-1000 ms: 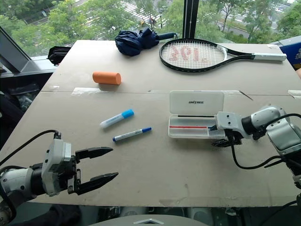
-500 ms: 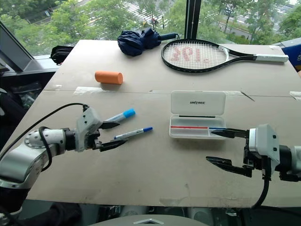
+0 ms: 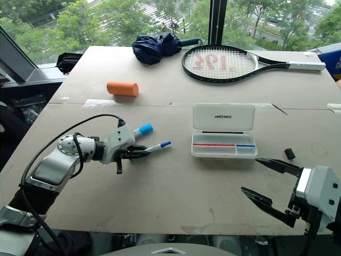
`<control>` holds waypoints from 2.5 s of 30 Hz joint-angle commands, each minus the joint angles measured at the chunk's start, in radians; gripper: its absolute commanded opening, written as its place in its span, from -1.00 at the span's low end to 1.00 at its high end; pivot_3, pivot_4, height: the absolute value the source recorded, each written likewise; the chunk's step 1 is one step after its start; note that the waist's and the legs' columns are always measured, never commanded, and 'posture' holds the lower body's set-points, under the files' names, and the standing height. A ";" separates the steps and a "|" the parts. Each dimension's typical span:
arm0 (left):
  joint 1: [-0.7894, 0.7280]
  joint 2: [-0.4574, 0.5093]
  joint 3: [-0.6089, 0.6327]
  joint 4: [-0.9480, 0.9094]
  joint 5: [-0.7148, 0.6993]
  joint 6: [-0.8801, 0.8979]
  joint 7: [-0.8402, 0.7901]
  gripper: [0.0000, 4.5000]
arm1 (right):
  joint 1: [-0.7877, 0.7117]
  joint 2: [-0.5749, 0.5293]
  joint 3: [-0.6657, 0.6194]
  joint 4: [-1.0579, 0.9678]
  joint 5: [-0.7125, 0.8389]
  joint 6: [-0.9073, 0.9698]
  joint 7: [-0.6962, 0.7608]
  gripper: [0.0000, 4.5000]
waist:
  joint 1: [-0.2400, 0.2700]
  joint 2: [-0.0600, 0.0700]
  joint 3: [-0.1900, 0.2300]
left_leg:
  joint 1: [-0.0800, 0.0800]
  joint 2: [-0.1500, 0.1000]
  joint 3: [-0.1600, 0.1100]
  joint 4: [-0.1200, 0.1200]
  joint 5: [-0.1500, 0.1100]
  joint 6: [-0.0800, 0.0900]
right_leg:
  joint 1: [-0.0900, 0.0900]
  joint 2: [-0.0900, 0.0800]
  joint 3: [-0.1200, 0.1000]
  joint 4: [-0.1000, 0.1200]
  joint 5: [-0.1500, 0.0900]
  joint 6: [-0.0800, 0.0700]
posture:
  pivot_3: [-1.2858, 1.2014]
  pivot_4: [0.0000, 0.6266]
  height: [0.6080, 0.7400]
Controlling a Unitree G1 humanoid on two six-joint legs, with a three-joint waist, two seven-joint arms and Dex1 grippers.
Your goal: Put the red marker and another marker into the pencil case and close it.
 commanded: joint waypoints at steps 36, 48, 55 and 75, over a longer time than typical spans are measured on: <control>-0.615 -0.260 -0.103 0.167 0.022 0.448 -0.172 0.02 | -0.038 -0.070 0.082 -0.016 0.110 0.038 -0.286 0.74 | -0.025 0.001 0.006 | -0.002 -0.001 -0.004 0.000 0.000 0.000 | -0.002 0.000 0.000 0.004 -0.002 0.003 | 0.03 -0.52 0.88; -0.284 0.070 0.063 0.257 0.093 0.120 -0.146 0.02 | -0.363 -0.158 0.423 0.025 0.093 0.060 -0.254 0.99 | 0.027 -0.003 0.008 | -0.005 -0.008 -0.010 0.004 0.000 0.000 | 0.002 -0.005 -0.007 0.000 -0.002 0.003 | 0.03 -0.52 0.88; -0.342 -0.050 -0.036 0.481 0.216 -0.037 -0.083 -0.09 | -0.318 -0.145 0.417 0.012 0.049 0.041 -0.232 1.00 | 0.024 -0.004 0.007 | -0.004 -0.011 -0.011 0.005 0.000 0.001 | 0.003 -0.006 -0.008 0.002 -0.002 0.004 | 0.03 -0.52 0.88; -0.563 -0.293 -0.145 -0.043 -0.066 0.552 -0.155 -0.66 | 0.141 0.053 0.023 0.010 -0.015 -0.118 -0.091 1.00 | 0.004 -0.002 0.006 | -0.012 -0.010 -0.020 0.014 0.000 0.001 | 0.003 -0.005 -0.015 0.003 -0.003 0.005 | 0.03 -0.52 0.88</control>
